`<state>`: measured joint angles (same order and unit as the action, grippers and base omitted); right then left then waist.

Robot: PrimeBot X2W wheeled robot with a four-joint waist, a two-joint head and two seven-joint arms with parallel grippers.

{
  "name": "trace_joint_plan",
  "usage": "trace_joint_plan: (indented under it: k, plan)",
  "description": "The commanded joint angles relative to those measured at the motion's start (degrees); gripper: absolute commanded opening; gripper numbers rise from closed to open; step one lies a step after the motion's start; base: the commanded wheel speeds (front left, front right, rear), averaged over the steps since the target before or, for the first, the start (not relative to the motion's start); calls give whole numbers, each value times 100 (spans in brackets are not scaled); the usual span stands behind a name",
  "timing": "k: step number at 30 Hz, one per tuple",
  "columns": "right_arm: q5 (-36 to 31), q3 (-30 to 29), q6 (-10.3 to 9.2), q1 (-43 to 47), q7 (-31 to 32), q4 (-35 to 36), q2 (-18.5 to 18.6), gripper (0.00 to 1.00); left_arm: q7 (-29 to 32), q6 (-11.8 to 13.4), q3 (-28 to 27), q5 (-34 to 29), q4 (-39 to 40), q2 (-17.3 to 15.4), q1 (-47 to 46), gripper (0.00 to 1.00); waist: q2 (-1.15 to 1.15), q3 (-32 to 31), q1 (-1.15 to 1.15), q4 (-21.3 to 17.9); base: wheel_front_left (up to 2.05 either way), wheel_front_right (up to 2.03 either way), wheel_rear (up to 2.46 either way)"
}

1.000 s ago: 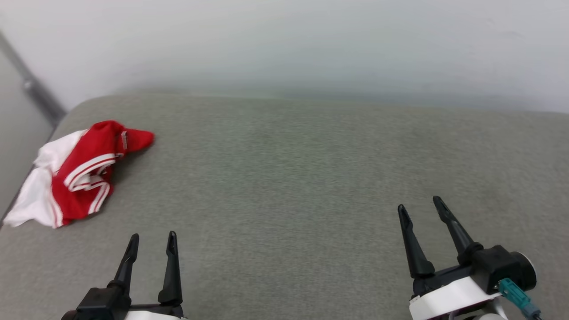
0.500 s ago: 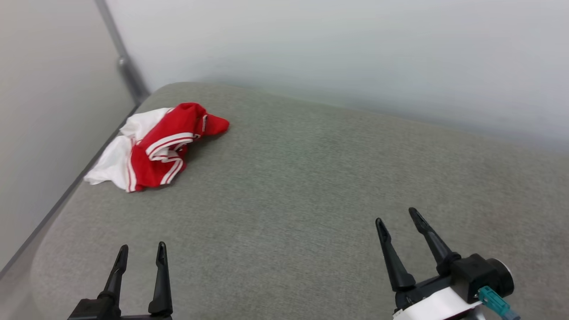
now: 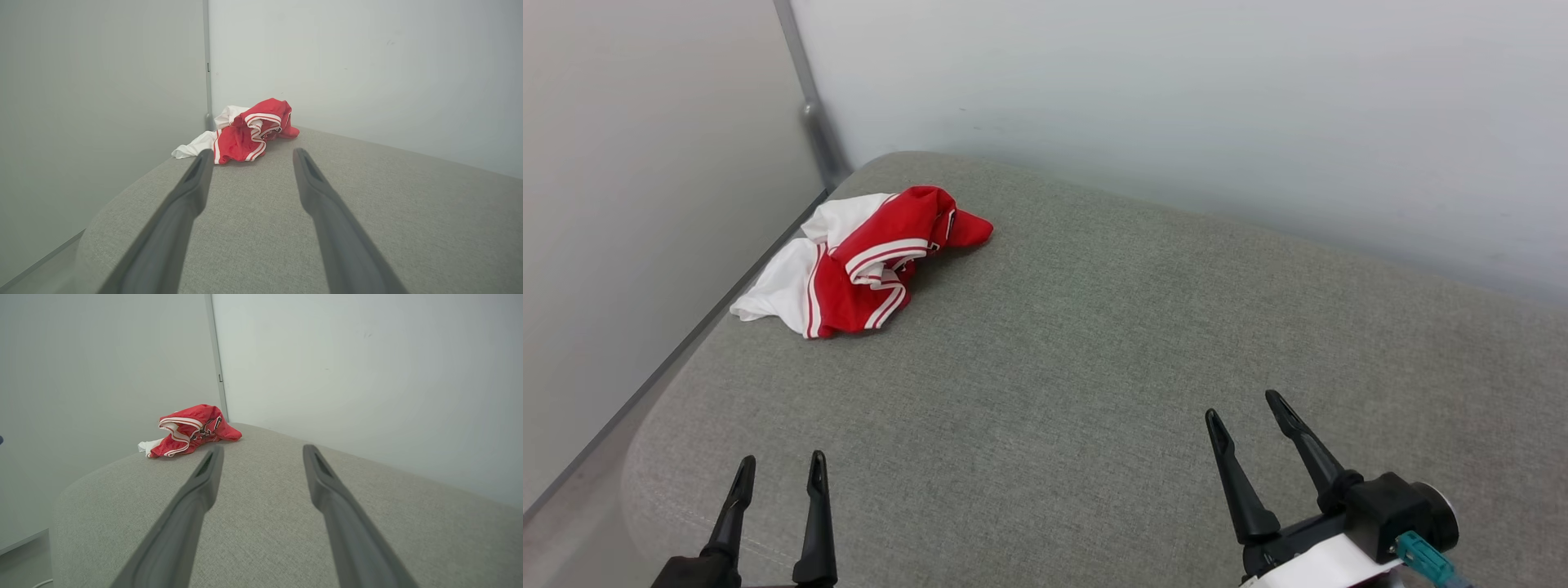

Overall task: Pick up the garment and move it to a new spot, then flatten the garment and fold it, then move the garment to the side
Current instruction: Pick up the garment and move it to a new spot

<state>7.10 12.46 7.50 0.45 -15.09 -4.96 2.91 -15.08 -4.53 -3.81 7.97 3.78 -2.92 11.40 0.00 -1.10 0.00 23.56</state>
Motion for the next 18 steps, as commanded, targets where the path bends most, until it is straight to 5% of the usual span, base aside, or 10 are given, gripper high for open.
trace_joint_plan:
  k: [1, 18]
  plan:
    - [26, 5, -2, 63, -12, -2, -5, 100, -14, 13, -7, -49, 51, 5, 10, 100, 0, -1, 0, 16, 0, 0, 0]
    - [-399, -88, -2, -305, -12, 151, -2, 100, -14, -206, -435, 383, -121, -2, -837, 100, 0, 981, 0, -323, 0, 0, 0]
